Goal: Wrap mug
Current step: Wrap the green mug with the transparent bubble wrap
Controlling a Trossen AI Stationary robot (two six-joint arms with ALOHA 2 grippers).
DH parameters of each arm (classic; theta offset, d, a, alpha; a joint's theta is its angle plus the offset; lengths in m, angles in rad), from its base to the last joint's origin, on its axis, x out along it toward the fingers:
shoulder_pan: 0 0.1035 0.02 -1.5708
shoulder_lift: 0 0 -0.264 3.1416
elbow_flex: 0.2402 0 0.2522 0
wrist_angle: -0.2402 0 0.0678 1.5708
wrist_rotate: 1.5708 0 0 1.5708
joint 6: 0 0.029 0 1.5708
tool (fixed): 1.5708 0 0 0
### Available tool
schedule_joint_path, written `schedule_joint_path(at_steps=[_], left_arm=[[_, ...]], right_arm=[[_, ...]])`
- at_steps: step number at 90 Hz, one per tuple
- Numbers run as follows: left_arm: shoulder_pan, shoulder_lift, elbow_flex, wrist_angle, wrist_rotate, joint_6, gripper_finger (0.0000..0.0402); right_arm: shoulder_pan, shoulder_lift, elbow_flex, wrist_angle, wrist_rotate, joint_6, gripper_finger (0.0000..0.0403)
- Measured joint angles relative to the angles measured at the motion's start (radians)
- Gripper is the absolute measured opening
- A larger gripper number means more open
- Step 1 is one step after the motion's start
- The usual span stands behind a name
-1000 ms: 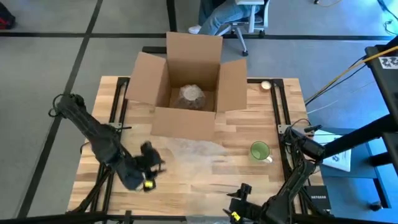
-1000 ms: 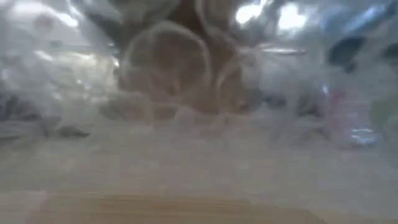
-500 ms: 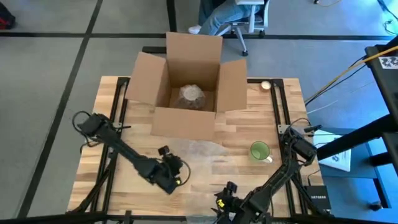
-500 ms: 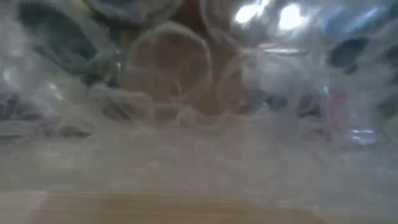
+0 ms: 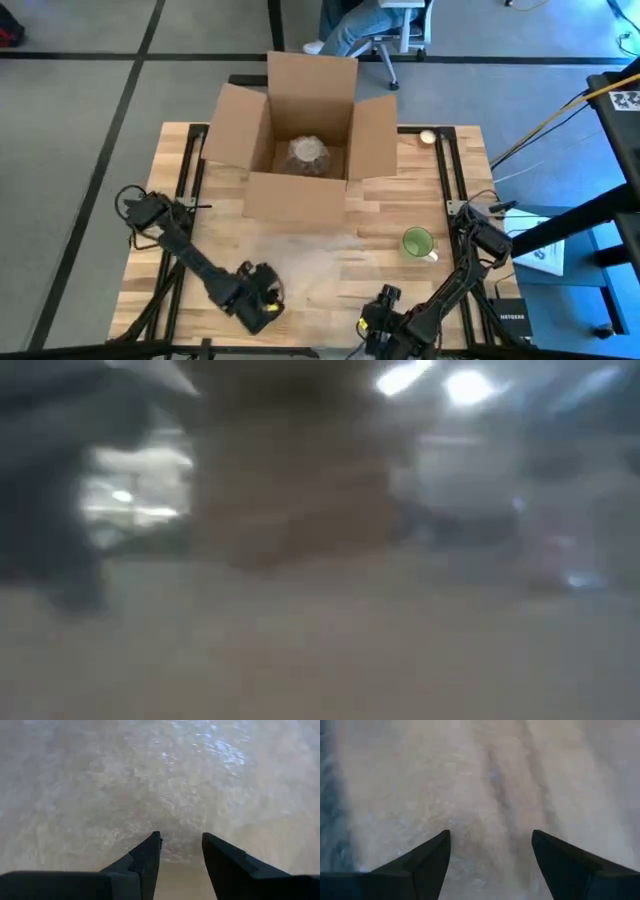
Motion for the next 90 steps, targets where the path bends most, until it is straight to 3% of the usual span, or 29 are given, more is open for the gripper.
schedule_joint_path(at_steps=[17, 40, 51, 73, 90], left_arm=[[-0.070, 0.000, 0.007, 0.033, -0.037, -0.075, 0.0131], [-0.038, -0.064, 0.142, 0.012, -0.096, 0.327, 0.0131], [0.019, -0.061, 0.150, -0.011, -0.077, 0.500, 0.0131], [0.129, 0.035, 0.145, -0.006, 0.055, 0.835, 0.0131], [0.143, 0.088, 0.147, -0.008, 0.093, 0.880, 0.0125]], right_arm=[[-0.078, 0.001, -0.002, -0.173, 0.064, -0.105, 0.0264], [-0.112, -0.021, 0.095, -0.440, 0.097, -0.213, 0.0264], [-0.096, -0.024, 0.094, -0.337, 0.142, -0.219, 0.0264], [-0.071, -0.015, -0.061, 0.169, 0.124, -0.200, 0.0264], [-0.073, -0.015, -0.103, 0.261, 0.085, -0.181, 0.0264]])
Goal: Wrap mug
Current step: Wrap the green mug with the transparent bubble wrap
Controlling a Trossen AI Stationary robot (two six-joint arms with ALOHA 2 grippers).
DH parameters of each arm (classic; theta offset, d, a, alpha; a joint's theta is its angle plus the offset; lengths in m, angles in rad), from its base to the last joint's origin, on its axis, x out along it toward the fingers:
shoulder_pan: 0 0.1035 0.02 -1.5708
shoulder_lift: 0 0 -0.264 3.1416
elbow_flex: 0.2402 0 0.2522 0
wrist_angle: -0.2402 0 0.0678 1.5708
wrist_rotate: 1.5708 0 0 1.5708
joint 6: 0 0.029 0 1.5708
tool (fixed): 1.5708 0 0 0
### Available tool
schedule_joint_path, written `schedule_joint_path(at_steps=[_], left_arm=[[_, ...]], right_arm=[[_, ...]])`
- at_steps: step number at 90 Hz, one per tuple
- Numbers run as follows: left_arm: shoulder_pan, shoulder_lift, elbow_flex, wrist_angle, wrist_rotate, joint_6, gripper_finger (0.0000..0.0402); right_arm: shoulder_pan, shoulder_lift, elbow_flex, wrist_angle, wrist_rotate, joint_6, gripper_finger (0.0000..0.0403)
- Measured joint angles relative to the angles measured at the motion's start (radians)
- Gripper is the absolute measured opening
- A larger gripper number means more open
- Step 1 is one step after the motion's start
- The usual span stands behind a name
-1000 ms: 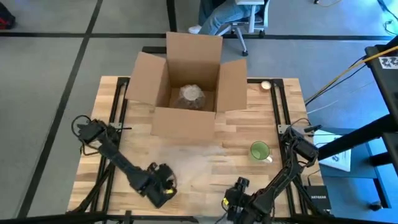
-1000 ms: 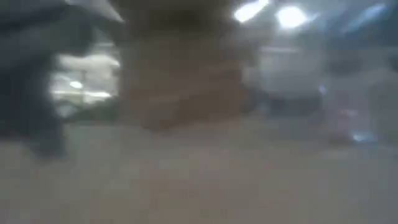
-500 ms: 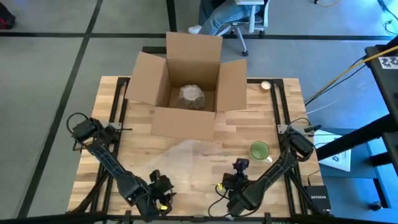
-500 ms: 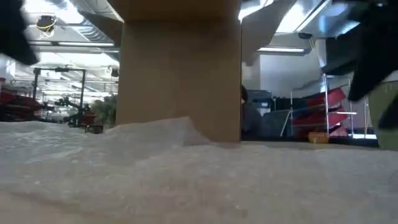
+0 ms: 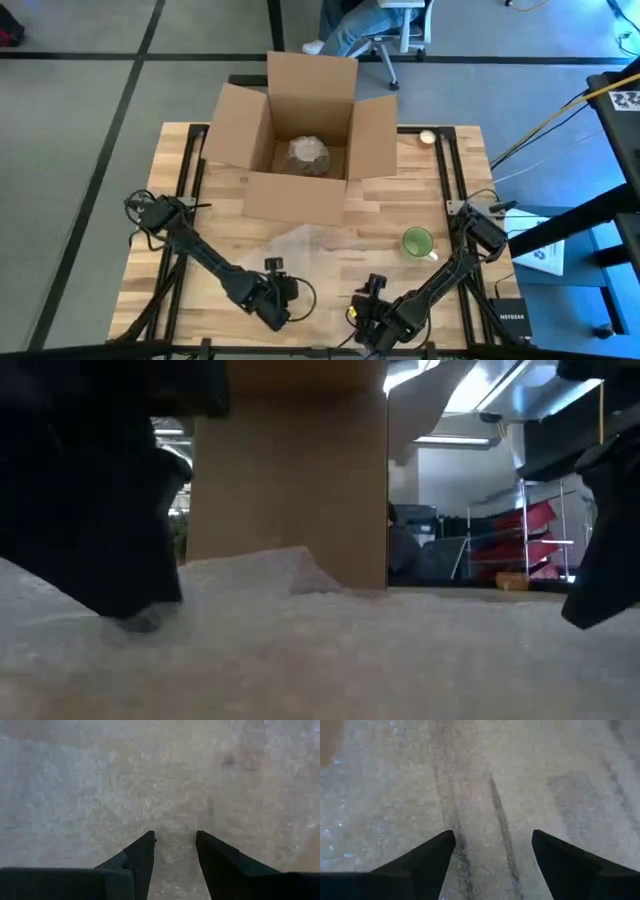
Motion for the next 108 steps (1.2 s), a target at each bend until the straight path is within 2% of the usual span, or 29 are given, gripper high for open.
schedule_joint_path(at_steps=[8, 20, 26, 36, 55, 68, 76, 84, 97, 108], left_arm=[[0.000, 0.001, 0.001, -0.008, 0.003, -0.017, 0.0096], [-0.003, -0.003, 0.001, -0.035, 0.004, -0.033, 0.0025], [-0.009, -0.015, 0.000, -0.060, 0.007, -0.043, 0.0008], [-0.019, -0.075, 0.007, -0.170, 0.004, -0.096, 0.0005], [-0.034, -0.271, 0.060, -0.418, -0.016, -0.187, 0.0001], [-0.027, -0.386, 0.061, -0.668, -0.115, -0.283, 0.0000], [-0.013, -0.414, 0.060, -0.815, -0.185, -0.349, 0.0000], [0.007, -0.425, 0.060, -0.921, -0.214, -0.373, 0.0000], [0.057, -0.424, 0.040, -0.955, -0.203, -0.325, 0.0006], [0.117, -0.424, -0.009, -0.947, -0.109, -0.291, 0.0044]], right_arm=[[0.003, 0.002, -0.012, 0.011, 0.030, 0.033, 0.0264], [0.008, 0.001, -0.027, 0.023, 0.013, 0.037, 0.0264], [0.008, 0.001, -0.028, 0.021, 0.016, 0.037, 0.0264], [0.008, 0.002, -0.028, 0.020, 0.004, 0.037, 0.0264], [0.008, 0.003, -0.029, 0.017, -0.026, 0.031, 0.0264], [0.008, 0.003, -0.029, 0.018, -0.038, 0.029, 0.0264], [0.007, 0.004, -0.030, 0.023, -0.048, 0.025, 0.0264], [0.007, 0.004, -0.031, 0.030, -0.054, 0.018, 0.0264], [0.008, 0.004, -0.031, 0.032, -0.059, 0.015, 0.0264], [0.008, 0.004, -0.031, 0.035, -0.062, 0.015, 0.0264]])
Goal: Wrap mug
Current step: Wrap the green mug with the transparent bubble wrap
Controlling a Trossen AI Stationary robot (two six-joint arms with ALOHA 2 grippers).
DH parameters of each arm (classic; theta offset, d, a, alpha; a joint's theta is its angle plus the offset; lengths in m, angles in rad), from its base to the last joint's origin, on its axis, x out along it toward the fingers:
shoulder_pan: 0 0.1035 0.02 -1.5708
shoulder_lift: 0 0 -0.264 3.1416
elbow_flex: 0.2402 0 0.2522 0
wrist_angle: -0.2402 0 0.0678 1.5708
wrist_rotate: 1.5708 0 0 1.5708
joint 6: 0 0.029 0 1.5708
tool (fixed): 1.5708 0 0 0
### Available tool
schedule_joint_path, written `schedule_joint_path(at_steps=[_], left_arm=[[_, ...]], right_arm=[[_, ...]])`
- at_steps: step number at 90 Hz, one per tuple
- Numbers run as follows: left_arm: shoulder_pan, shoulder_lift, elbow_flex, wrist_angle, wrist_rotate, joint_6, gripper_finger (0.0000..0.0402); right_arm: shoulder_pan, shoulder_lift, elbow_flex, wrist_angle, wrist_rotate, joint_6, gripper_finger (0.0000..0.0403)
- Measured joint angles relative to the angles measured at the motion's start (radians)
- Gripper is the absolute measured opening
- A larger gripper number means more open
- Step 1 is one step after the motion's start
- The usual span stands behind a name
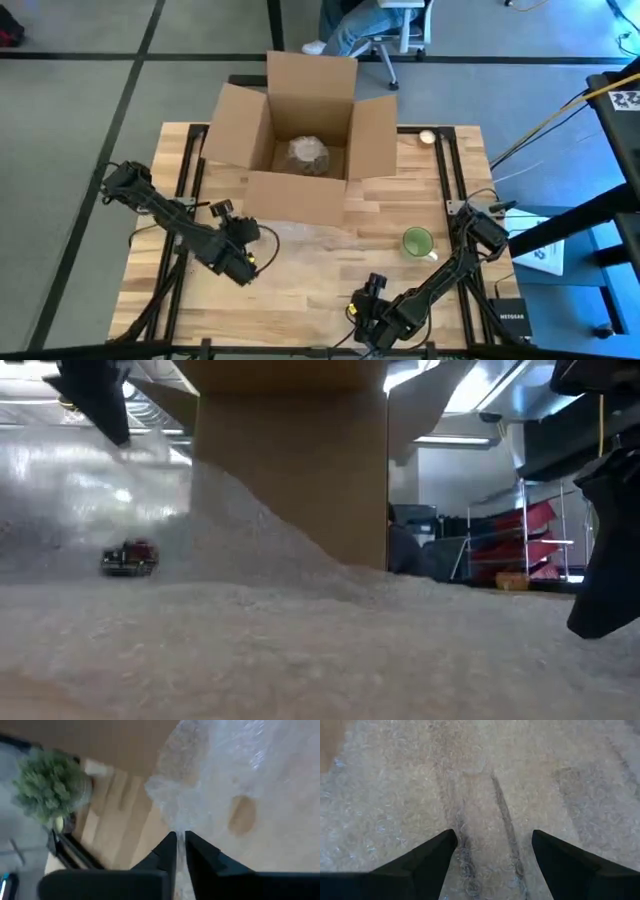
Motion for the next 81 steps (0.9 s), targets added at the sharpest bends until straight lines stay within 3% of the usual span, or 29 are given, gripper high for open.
schedule_joint_path(at_steps=[12, 26, 38, 49, 81], left_arm=[[0.044, 0.001, -0.026, -0.027, 0.064, 0.060, 0.0099], [0.050, -0.013, 0.044, -0.079, 0.081, 0.020, 0.0141], [-0.018, -0.060, 0.064, 0.137, 0.090, 0.048, 0.0151], [-0.080, -0.077, 0.009, 0.306, 0.148, 0.033, 0.0152], [-0.201, 0.027, -0.401, 0.834, 0.157, -0.193, 0.0153]], right_arm=[[0.000, 0.000, 0.000, 0.001, -0.002, 0.000, 0.0264], [0.000, 0.000, 0.000, 0.002, -0.003, 0.000, 0.0264], [0.001, 0.000, 0.000, 0.003, -0.002, -0.002, 0.0264], [0.001, 0.000, 0.000, 0.005, -0.003, -0.014, 0.0264], [0.001, 0.000, 0.000, 0.019, 0.012, -0.017, 0.0264]])
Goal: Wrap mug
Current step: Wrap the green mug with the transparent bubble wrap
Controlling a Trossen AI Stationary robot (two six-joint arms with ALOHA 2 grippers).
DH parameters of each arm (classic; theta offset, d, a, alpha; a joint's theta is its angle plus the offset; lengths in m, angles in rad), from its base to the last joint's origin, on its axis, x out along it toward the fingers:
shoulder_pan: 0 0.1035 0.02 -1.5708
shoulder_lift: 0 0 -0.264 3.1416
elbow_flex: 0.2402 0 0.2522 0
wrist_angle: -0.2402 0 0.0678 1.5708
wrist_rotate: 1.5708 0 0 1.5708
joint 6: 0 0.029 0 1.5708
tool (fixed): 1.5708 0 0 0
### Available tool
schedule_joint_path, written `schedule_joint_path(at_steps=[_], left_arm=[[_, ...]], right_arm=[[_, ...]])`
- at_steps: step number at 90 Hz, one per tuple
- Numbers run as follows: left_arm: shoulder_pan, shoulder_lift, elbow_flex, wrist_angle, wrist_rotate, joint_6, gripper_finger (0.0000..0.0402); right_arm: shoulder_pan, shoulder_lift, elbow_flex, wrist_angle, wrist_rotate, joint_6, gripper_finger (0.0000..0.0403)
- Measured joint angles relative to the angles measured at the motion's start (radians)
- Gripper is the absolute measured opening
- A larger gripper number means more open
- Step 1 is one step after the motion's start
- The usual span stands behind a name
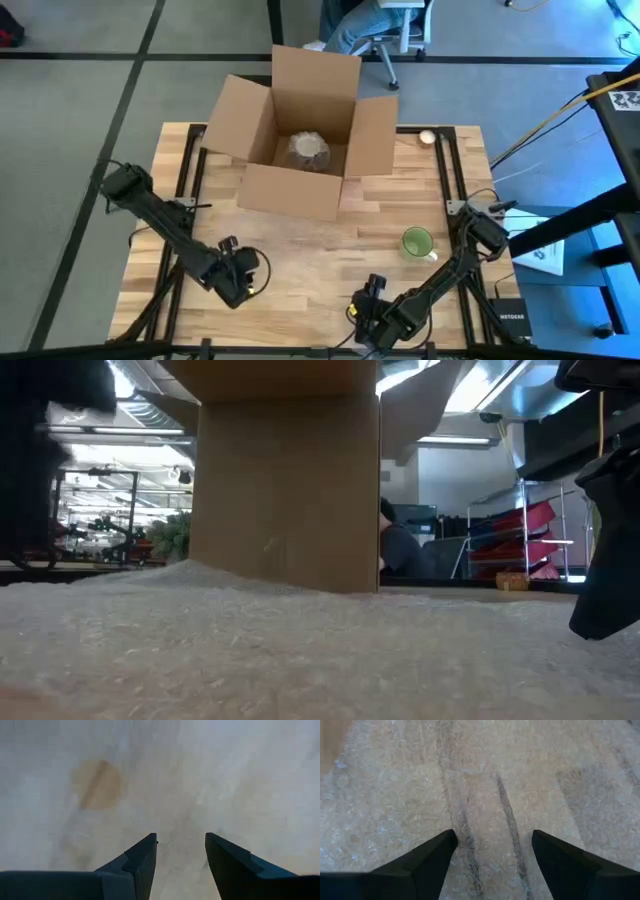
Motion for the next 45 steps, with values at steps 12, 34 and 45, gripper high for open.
schedule_joint_path(at_steps=[12, 34, 45], left_arm=[[-0.007, 0.038, -0.036, 0.098, 0.061, -0.026, 0.0153], [-0.079, 0.050, -0.036, 0.282, 0.110, -0.110, 0.0153], [-0.108, 0.050, -0.030, 0.342, 0.126, -0.144, 0.0153]], right_arm=[[-0.002, 0.000, 0.016, -0.030, -0.037, 0.000, 0.0264], [0.006, -0.019, 0.087, -0.251, -0.137, -0.075, 0.0264], [0.004, -0.068, 0.132, -0.347, -0.183, -0.130, 0.0264]])
